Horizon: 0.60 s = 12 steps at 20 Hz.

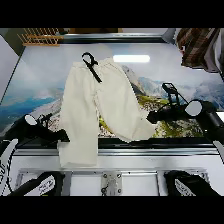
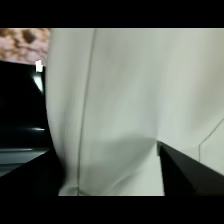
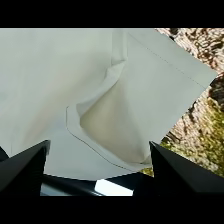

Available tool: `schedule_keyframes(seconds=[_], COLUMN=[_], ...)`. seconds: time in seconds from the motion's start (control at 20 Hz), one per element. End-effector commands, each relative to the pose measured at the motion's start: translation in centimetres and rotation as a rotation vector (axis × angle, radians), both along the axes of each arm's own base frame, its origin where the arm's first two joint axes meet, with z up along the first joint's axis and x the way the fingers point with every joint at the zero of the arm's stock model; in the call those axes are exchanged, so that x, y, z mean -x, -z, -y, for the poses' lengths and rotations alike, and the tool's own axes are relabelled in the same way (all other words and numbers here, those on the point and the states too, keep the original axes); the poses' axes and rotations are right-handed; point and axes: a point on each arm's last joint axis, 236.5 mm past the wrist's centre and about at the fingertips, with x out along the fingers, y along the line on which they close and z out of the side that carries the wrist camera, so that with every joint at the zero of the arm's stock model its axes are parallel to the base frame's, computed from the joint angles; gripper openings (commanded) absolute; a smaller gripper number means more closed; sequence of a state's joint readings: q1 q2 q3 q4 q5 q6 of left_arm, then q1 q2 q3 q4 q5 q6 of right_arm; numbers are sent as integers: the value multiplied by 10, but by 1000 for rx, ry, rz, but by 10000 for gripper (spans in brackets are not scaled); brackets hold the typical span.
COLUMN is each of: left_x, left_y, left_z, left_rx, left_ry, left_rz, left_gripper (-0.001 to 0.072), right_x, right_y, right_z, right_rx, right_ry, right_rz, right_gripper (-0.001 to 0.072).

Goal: Fold the clothes and pants, and hang the long-sleeved shirts on hangers.

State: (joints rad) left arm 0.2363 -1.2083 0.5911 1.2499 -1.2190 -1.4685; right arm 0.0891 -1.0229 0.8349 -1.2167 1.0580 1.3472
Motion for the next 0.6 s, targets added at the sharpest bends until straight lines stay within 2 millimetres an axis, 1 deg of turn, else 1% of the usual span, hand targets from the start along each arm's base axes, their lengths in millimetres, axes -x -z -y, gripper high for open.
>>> schedule_keyframes(seconds=[0.0,0.05,0.1,0.2,0.3,0.35,0.4,0.45,0.5,0.55], left_x=[-10,-15,-20,-30,-36,-36,-35,-32,-29,-24], left_y=[-6,-10,-14,-20,-25,-26,-26,-26,-27,-27], left_z=[15,16,17,21,26,30,34,38,42,48], left_rx=[9,9,8,4,2,3,4,8,11,17], left_ry=[48,60,72,92,121,135,152,172,192,216], left_rz=[32,43,57,83,102,105,104,98,88,75], left_gripper=[165,41,12,13,12,12,12,12,12,12], right_x=[9,15,23,39,53,58,60,62,60,56], right_y=[23,35,47,70,85,91,96,102,106,109], right_z=[2,3,3,-3,-17,-25,-27,-27,-26,-25], right_rx=[8,11,15,-2,-64,-97,-108,-105,-102,-98], right_ry=[6,6,3,-22,-54,-65,-68,-66,-59,-50], right_rz=[-57,-93,-131,-204,-262,-288,-310,-328,-331,-321], right_gripper=[701,701,701,701,701,700,700,681,544,363])
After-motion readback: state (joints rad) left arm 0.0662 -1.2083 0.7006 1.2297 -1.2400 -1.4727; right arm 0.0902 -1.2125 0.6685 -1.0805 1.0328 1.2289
